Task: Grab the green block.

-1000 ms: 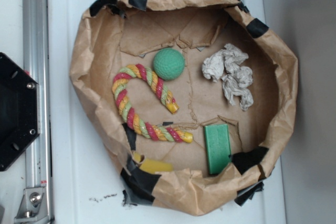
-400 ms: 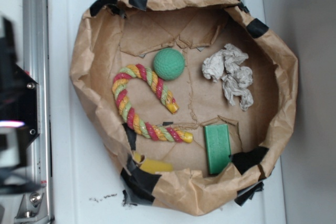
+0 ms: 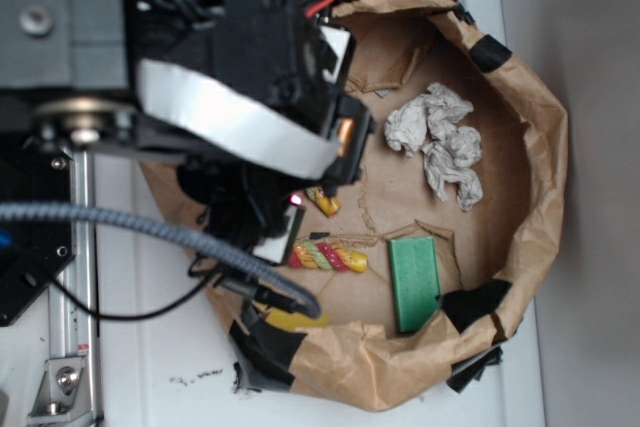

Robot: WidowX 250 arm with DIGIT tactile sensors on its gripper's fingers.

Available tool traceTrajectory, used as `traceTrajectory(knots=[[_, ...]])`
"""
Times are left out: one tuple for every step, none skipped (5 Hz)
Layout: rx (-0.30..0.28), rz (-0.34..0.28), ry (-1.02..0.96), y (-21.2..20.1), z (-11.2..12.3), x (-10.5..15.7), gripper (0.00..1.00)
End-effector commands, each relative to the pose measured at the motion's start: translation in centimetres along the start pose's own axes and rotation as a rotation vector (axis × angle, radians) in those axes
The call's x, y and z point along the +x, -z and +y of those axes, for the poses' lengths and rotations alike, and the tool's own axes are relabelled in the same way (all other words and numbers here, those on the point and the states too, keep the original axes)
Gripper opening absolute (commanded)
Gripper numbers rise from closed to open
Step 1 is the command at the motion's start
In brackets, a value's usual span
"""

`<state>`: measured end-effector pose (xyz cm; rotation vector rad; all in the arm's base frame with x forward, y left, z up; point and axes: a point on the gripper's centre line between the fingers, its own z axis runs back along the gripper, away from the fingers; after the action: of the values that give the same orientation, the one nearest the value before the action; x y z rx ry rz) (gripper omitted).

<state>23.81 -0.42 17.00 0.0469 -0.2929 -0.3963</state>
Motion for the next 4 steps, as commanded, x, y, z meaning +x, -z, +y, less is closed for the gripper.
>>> traceTrajectory(knots=[[0.020, -0.027, 0.254, 4.8, 0.6, 4.7, 1.00], [-0.017, -0.002, 0.340, 8.7, 0.9, 5.8, 1.00], [-0.035, 0.006, 0.392, 9.6, -0.2, 5.8, 1.00], [-0.094, -0.003, 0.496, 9.6, -2.3, 4.7, 1.00]])
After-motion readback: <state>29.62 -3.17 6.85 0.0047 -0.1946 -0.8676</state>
